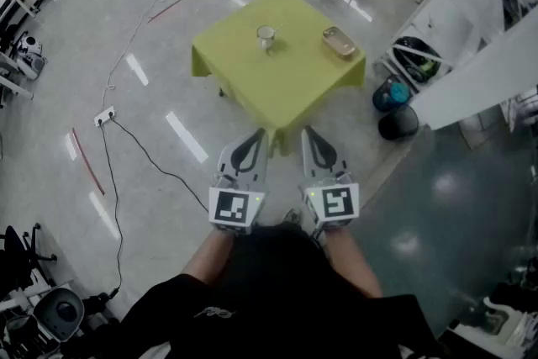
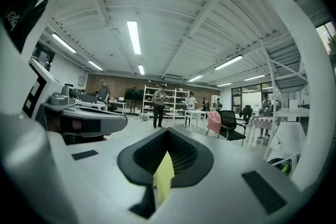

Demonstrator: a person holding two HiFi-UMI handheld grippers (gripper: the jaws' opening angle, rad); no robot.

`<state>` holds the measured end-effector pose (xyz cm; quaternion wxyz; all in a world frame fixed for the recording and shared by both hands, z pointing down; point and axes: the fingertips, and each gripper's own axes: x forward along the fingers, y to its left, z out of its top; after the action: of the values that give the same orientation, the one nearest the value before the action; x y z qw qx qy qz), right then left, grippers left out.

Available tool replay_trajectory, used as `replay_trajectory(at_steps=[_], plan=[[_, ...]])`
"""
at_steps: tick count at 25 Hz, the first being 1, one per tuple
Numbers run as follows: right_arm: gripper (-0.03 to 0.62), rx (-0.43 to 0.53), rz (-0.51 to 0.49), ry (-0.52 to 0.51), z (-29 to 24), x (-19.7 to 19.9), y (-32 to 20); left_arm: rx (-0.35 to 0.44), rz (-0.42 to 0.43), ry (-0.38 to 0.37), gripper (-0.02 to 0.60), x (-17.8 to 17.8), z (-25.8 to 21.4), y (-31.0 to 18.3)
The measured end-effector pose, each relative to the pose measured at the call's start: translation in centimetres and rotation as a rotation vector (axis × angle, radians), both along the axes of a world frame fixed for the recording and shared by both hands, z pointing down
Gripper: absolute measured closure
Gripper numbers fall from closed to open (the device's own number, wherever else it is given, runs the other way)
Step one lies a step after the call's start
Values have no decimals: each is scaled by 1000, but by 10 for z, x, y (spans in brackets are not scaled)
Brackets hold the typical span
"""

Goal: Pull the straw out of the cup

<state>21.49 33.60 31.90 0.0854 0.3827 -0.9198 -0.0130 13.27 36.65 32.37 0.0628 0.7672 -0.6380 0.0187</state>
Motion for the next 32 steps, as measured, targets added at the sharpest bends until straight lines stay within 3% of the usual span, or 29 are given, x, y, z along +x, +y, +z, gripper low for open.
replay_trajectory(at_steps=[15, 21, 25, 32], plan=[[578, -40, -2, 29, 21, -56, 10, -59, -98, 34, 537, -92, 27, 26], [577, -34, 6, 39, 28, -74, 10, -51, -72, 28, 537, -118, 21, 26], [577, -35, 22, 35, 36, -87, 12, -83, -57, 39, 537, -130, 41, 24], [577, -56, 42, 46, 39, -98, -7, -96, -8, 57, 538, -129, 46, -5]])
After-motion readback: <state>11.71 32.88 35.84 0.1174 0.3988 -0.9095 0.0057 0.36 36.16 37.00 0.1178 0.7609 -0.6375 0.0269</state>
